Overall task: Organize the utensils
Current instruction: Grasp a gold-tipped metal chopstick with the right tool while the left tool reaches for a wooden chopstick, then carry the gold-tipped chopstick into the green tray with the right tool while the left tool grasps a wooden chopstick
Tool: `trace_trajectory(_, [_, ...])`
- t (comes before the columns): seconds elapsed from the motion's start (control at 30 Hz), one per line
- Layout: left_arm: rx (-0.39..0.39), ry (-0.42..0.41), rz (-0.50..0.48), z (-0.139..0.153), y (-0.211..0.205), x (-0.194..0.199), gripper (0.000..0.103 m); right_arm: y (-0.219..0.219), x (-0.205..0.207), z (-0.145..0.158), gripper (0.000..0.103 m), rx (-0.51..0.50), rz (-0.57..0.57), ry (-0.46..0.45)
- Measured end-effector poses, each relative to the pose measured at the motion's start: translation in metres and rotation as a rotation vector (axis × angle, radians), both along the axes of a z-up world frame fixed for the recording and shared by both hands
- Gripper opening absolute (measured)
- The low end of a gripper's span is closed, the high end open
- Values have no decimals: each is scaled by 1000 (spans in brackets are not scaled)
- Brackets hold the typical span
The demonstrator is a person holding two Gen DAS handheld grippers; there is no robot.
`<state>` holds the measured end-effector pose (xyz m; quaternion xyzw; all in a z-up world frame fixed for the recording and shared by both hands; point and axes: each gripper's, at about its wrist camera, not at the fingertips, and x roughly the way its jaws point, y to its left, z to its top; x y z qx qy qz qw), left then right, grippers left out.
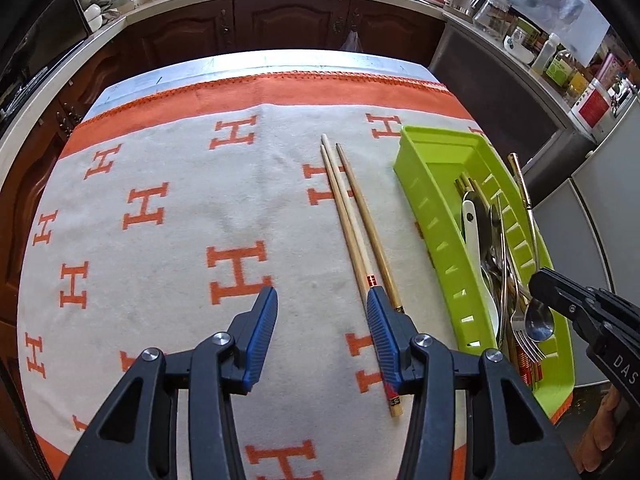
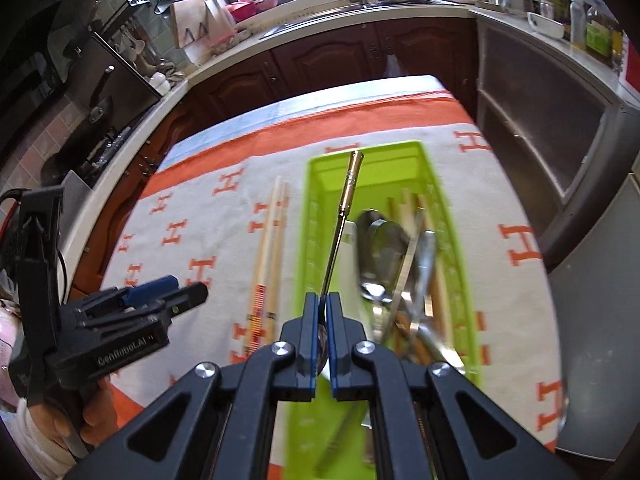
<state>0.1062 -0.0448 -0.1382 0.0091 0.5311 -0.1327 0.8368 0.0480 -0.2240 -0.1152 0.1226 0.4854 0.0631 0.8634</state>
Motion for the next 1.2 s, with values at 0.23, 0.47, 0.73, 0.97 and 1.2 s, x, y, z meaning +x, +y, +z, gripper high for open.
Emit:
trace_trajectory(0.23, [65, 29, -2, -16, -21, 0, 45, -19, -11, -10, 5, -74, 20, 27])
trace_trajectory(0.47, [110, 47, 6, -25, -30, 1, 45, -28, -15, -8, 5, -30, 12, -1])
trace_trajectory(0.73, [140, 38, 18, -29, -32, 7, 45, -32, -16, -12, 5, -1, 1, -2])
trace_trajectory(0.97, [170, 39, 42, -36, -34, 16, 45, -34, -14, -16, 5, 20, -16, 0])
trace_trajectory(1.2, [162, 18, 59, -38, -37, 28, 42, -35, -14, -19, 5, 30, -28, 6])
